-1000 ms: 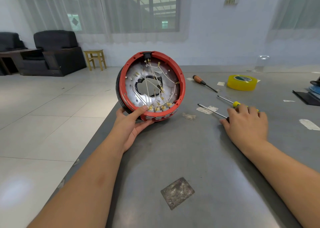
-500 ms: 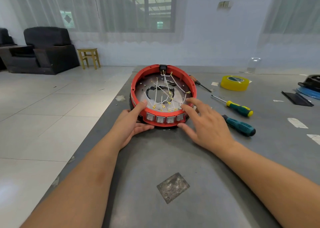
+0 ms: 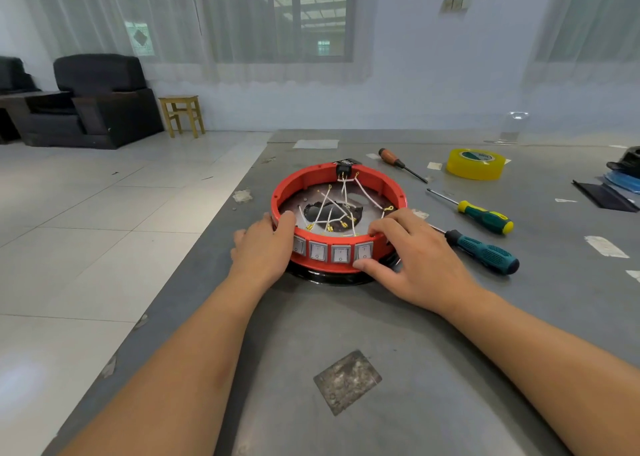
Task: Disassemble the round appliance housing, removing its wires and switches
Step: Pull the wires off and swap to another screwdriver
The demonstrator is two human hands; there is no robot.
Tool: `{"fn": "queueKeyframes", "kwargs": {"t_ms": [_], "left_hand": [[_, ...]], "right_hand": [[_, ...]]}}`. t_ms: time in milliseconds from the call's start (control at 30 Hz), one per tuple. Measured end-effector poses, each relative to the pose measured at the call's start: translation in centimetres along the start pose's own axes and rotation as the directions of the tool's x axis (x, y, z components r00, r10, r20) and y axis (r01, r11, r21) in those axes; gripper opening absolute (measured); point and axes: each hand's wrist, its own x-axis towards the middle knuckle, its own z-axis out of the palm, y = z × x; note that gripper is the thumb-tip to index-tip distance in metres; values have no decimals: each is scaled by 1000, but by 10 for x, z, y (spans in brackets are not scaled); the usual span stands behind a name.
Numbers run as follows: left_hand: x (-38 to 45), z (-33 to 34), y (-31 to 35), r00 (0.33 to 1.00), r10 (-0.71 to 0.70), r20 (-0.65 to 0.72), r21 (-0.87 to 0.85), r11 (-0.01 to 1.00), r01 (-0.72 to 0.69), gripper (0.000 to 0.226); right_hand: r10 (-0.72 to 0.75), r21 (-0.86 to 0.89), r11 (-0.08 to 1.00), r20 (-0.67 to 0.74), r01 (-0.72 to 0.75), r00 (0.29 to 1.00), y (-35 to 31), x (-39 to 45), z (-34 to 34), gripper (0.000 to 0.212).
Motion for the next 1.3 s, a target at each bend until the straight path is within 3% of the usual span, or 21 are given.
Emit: {"fn": "queueKeyframes", "kwargs": {"t_ms": [167,233,333,433,567,700,800,1300], "left_hand": [[-1,2,-4,992,117,-45,-147,982,-122,53],[-2,4,-5,974,191,-124,-165,964,-210,51],[-3,6,-8,936,290,-199,-193,925,-328,46],[1,10,-12,932,314,-183,-197,917,-347,30],[3,11,-11,927,326,-187,-202,910,-361,26],[4,10,-11,927,332,-173,-206,909,-363,28],[6,11,-12,925,335,-182,-194,910,-367,28],[7,14,-13,931,321,-174,-175,920,-350,28]], "right_hand": [[28,35,999,51,-30,998,-4,-4,-4,56],[34,6,999,55,-34,998,-7,-3,-7,59],[8,-39,999,-11,-9,1000,-11,1,-15,64],[74,68,995,-57,-70,996,-19,18,-24,57],[79,130,986,168,-102,983,-32,63,-24,37],[50,234,955,484,-184,874,-36,100,-12,13],[62,228,945,575,-232,816,-34,109,1,12],[121,254,934,439,-252,890,-34,103,11,7]]}}
